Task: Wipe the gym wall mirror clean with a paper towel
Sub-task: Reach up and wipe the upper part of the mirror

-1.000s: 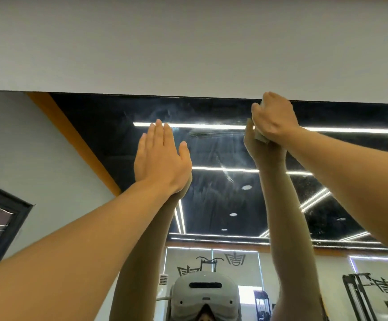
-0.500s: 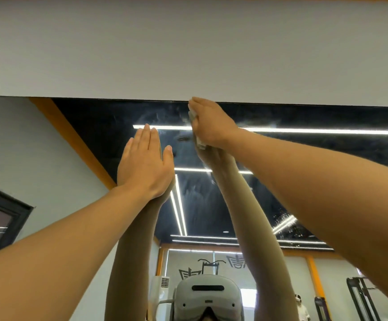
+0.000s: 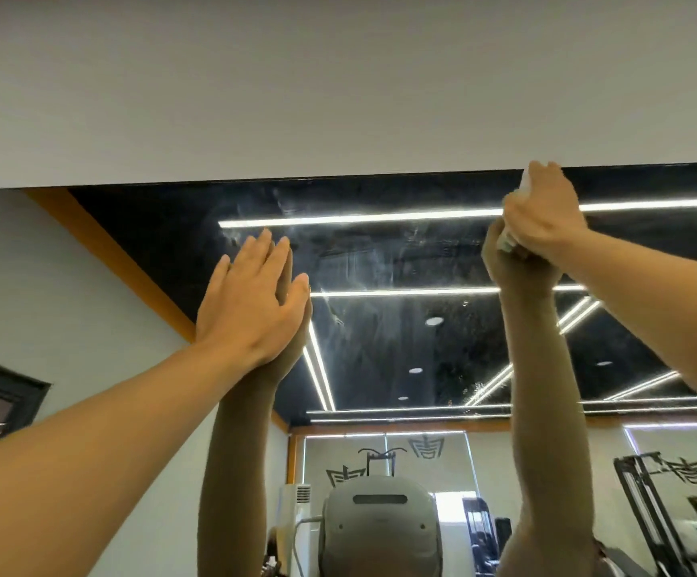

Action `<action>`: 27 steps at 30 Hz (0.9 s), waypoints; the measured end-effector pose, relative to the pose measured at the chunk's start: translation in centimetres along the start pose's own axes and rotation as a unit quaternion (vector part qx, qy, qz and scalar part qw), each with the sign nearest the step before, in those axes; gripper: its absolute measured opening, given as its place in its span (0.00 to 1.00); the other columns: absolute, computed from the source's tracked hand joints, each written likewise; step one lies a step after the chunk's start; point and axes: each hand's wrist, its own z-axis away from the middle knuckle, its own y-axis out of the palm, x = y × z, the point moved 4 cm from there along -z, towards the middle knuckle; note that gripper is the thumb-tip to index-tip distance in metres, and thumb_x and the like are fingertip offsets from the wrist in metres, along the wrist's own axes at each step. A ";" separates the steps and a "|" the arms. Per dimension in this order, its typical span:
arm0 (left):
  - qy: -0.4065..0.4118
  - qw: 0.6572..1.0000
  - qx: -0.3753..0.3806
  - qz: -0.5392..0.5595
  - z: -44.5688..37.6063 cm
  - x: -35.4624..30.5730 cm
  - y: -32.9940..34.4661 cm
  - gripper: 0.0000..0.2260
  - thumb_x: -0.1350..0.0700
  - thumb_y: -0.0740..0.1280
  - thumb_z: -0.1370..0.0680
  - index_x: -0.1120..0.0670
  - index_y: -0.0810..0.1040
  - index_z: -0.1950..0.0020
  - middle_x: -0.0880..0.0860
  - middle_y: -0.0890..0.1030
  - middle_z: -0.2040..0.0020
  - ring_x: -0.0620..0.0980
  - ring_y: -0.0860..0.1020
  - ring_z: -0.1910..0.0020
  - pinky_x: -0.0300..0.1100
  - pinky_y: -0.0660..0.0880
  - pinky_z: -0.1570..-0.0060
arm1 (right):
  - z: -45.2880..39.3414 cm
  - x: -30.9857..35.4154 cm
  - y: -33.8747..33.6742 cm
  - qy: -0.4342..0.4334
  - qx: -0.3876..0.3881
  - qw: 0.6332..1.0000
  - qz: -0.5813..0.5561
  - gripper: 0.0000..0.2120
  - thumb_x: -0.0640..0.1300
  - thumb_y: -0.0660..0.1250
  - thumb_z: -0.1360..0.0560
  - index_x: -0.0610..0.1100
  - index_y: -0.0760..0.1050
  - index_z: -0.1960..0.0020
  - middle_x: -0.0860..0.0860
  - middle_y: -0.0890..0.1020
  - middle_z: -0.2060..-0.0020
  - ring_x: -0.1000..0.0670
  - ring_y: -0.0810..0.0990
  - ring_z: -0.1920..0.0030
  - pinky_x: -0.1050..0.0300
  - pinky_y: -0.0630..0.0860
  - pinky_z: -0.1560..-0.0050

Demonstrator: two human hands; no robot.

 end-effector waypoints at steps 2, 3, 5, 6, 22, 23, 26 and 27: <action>-0.004 1.000 0.004 0.001 0.3 -0.9 0.2 0.26 0.45 0.51 0.15 0.50 0.51 0.18 0.49 0.49 0.17 0.47 0.45 0.19 0.44 0.40 0.23 | 0.4 1.4 0.8 0.029 -0.006 0.998 -0.052 0.16 0.43 0.60 0.19 0.36 0.68 0.33 0.41 0.73 0.42 0.41 0.74 0.43 0.50 0.71 0.44; -0.001 1.000 0.006 -0.004 0.4 -1.2 0.3 0.26 0.45 0.51 0.15 0.50 0.50 0.18 0.49 0.49 0.17 0.47 0.44 0.19 0.44 0.39 0.23 | 0.6 2.6 1.4 0.024 0.001 0.998 -0.065 0.16 0.43 0.60 0.18 0.36 0.69 0.34 0.41 0.75 0.43 0.42 0.75 0.42 0.51 0.71 0.45; 0.003 1.000 0.015 -0.013 0.6 -1.5 0.7 0.26 0.45 0.50 0.15 0.50 0.49 0.18 0.48 0.47 0.17 0.46 0.43 0.19 0.43 0.38 0.23 | 1.2 5.8 2.9 -0.018 0.035 0.997 -0.067 0.14 0.41 0.61 0.18 0.36 0.70 0.35 0.40 0.76 0.41 0.41 0.76 0.40 0.52 0.71 0.43; -0.002 1.000 0.019 -0.014 0.7 -1.7 0.8 0.26 0.45 0.49 0.15 0.50 0.48 0.18 0.48 0.47 0.17 0.46 0.43 0.19 0.43 0.38 0.24 | 1.7 7.7 3.6 -0.053 0.052 0.995 -0.062 0.13 0.39 0.61 0.19 0.36 0.71 0.36 0.40 0.77 0.40 0.40 0.76 0.39 0.52 0.71 0.42; -0.053 0.998 -0.007 -0.025 0.0 -6.7 2.7 0.28 0.43 0.48 0.15 0.51 0.48 0.17 0.51 0.46 0.17 0.49 0.43 0.19 0.47 0.40 0.22 | -0.2 4.4 2.3 -0.213 0.089 0.971 0.064 0.15 0.29 0.71 0.31 0.40 0.70 0.49 0.44 0.75 0.45 0.44 0.73 0.42 0.51 0.70 0.38; -0.040 0.999 0.004 -0.027 -0.1 -7.1 3.1 0.28 0.43 0.48 0.15 0.51 0.47 0.18 0.50 0.45 0.17 0.48 0.42 0.19 0.46 0.39 0.23 | -0.7 2.6 1.1 -0.182 0.081 0.978 0.070 0.15 0.29 0.72 0.30 0.38 0.71 0.48 0.44 0.75 0.46 0.44 0.73 0.43 0.51 0.71 0.38; -0.032 0.999 0.004 -0.040 -0.2 -7.2 3.6 0.30 0.39 0.43 0.16 0.51 0.45 0.18 0.48 0.44 0.17 0.46 0.40 0.19 0.46 0.38 0.22 | -2.0 -2.7 -2.1 -0.098 0.068 0.987 0.106 0.17 0.28 0.75 0.33 0.34 0.74 0.48 0.43 0.76 0.49 0.44 0.75 0.45 0.52 0.73 0.42; -0.033 0.999 0.000 -0.041 -0.1 -7.1 3.7 0.32 0.38 0.40 0.19 0.51 0.45 0.18 0.48 0.44 0.17 0.46 0.40 0.19 0.46 0.38 0.22 | -2.2 -4.2 -3.0 -0.070 0.068 0.989 0.115 0.17 0.29 0.76 0.34 0.34 0.74 0.49 0.42 0.76 0.50 0.43 0.75 0.47 0.52 0.73 0.44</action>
